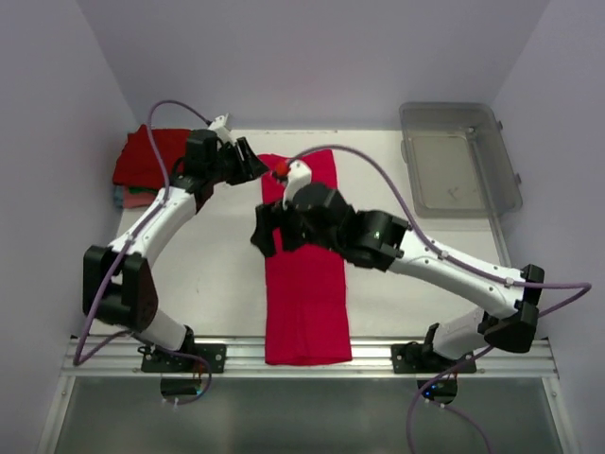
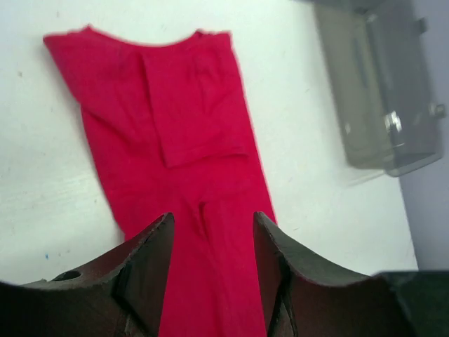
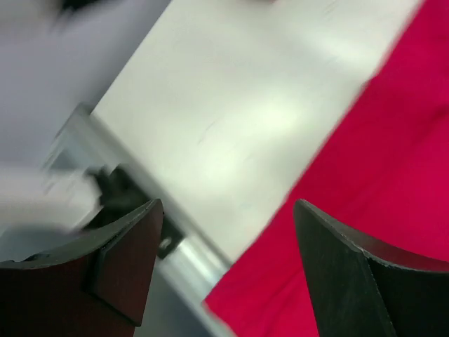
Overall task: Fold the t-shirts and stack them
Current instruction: Fold the tshirt
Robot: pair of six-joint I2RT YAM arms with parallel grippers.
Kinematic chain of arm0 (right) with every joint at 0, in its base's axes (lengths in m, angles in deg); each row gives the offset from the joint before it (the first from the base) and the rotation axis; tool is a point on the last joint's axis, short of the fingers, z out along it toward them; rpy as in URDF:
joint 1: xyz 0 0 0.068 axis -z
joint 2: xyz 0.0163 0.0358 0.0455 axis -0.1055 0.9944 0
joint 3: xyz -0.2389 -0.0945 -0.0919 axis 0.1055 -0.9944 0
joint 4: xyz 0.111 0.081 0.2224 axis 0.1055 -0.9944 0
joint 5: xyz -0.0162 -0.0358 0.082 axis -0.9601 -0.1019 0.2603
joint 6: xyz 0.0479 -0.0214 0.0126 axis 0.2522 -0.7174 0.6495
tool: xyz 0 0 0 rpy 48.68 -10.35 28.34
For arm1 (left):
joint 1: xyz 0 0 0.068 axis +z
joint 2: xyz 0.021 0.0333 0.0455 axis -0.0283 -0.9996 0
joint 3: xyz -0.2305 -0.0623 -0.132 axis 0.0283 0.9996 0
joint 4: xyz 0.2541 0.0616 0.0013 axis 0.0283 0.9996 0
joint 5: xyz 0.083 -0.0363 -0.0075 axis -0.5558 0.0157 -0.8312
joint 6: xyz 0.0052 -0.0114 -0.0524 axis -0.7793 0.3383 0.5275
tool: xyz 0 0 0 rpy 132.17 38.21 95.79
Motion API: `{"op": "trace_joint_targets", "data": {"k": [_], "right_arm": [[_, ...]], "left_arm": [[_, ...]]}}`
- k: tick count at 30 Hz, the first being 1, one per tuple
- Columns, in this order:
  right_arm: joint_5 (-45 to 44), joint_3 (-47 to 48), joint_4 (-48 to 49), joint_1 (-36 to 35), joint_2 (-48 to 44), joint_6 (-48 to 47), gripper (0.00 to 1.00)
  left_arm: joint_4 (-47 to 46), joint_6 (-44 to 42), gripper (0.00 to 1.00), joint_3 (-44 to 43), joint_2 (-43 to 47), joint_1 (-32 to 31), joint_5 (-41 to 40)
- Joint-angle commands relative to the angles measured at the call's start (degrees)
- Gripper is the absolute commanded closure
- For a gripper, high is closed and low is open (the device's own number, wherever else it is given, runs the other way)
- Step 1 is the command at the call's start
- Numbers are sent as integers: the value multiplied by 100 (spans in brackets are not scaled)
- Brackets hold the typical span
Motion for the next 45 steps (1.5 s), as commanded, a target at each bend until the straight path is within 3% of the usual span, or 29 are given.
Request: {"op": "trace_joint_targets", "data": {"k": [1, 7, 11, 14, 19, 29, 33, 45], "right_arm": [[-751, 999, -787, 1110, 936, -1297, 21], [-227, 3286, -1288, 2342, 3004, -2082, 26], [83, 4956, -1658, 2713, 4733, -2320, 29], [320, 5906, -1546, 2924, 5377, -2390, 32], [716, 5592, -860, 3276, 5660, -2171, 39], [1472, 5285, -780, 3645, 6417, -1688, 58], [1735, 4731, -508, 3645, 6303, -1556, 60], [1657, 4449, -367, 3461, 5767, -1792, 58]], "left_arm": [[-338, 268, 47, 1099, 570, 9, -26], [-566, 356, 47, 2779, 2361, 1, 280], [-400, 400, 45, 3379, 3155, -26, 413], [-233, 444, 45, 3669, 3533, -34, 421], [-84, 497, 45, 3925, 3937, -52, 501], [-31, 488, 45, 4154, 3965, -52, 448], [-31, 461, 45, 4162, 3807, -52, 378], [-276, 444, 45, 4241, 3605, -52, 439]]}}
